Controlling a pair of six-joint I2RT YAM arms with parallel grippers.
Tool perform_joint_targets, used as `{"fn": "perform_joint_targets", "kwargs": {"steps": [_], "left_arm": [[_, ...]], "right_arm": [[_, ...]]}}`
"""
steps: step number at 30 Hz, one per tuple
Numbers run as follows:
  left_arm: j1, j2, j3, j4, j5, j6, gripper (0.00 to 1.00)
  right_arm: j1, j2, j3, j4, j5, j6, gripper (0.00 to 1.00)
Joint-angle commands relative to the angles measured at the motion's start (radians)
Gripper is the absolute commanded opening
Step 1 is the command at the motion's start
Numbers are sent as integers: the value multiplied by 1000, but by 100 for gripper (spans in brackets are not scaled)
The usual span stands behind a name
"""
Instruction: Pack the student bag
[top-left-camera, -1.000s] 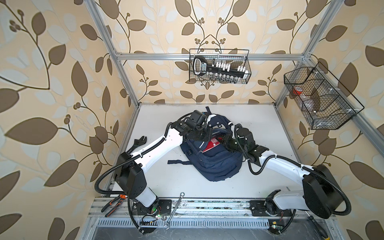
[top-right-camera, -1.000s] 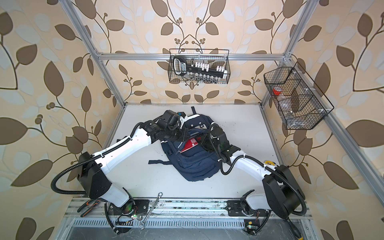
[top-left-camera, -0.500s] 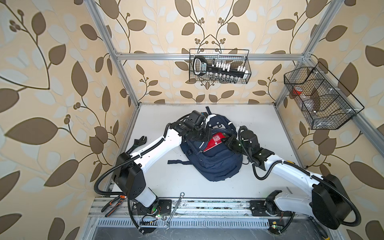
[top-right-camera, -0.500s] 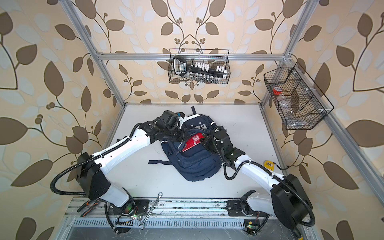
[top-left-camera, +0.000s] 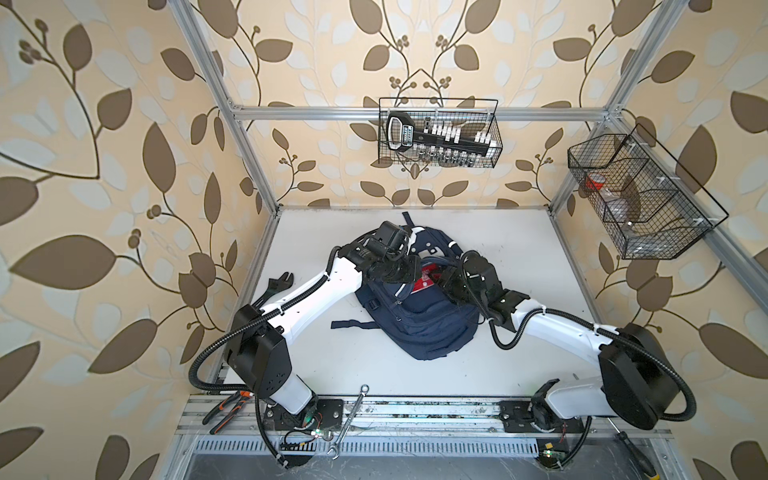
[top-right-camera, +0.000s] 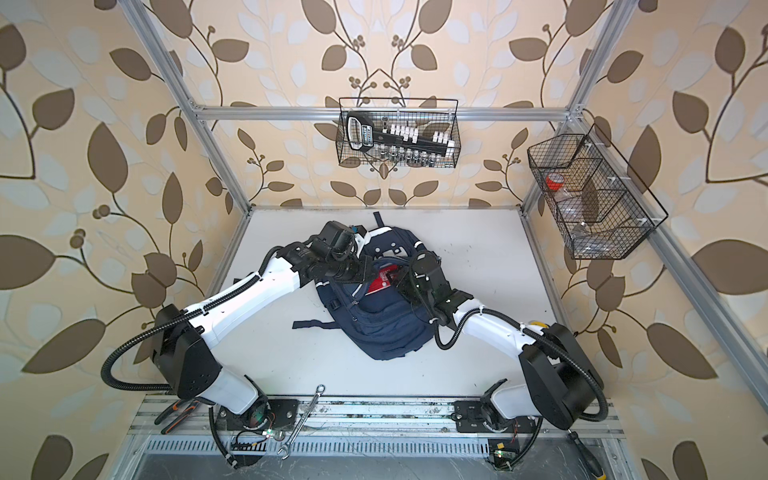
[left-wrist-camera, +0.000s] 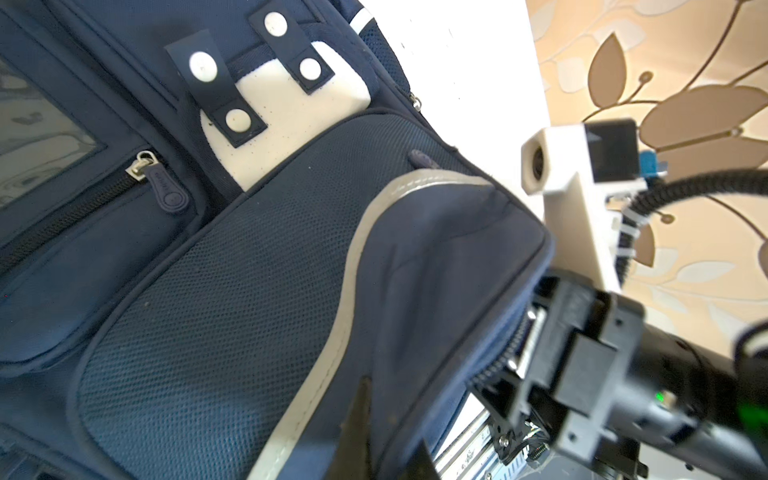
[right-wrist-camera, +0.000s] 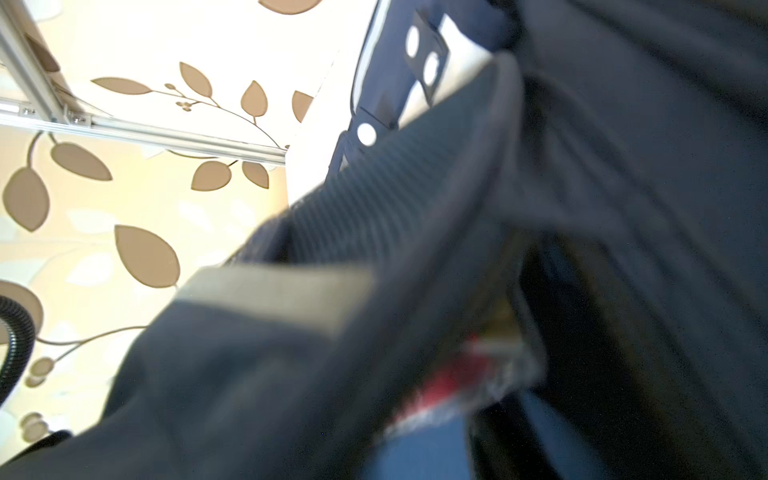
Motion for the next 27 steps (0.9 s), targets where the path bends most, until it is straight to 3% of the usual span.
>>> {"fn": "perform_joint_targets", "kwargs": {"steps": [1,6,10,13,19,24,27], "left_arm": [[23,-19,23,62,30,-61,43],[33,-45,16,21,3,-95,64],[72,-85,-5,-89,-66,-126,68],[146,-138,-79,-149,-52,-162,68],[285,-261,-340,-28,126,-228,70],[300,-239,-456,159,304,-295,66],[300,-183,-485,235,363,-343,64]], "right_arm": [[3,-106,1,-205,90,-46,65],[5,-253,-16,-418,139,-121,67],[30,-328,-17,-546,176,-162,62],[90,-370,-12,-614,237,-160,60],[291,-361,54,-679,384,-99,58],[529,-241,171,-735,567,11,55],[609,-161,227,-753,607,75,51]]}}
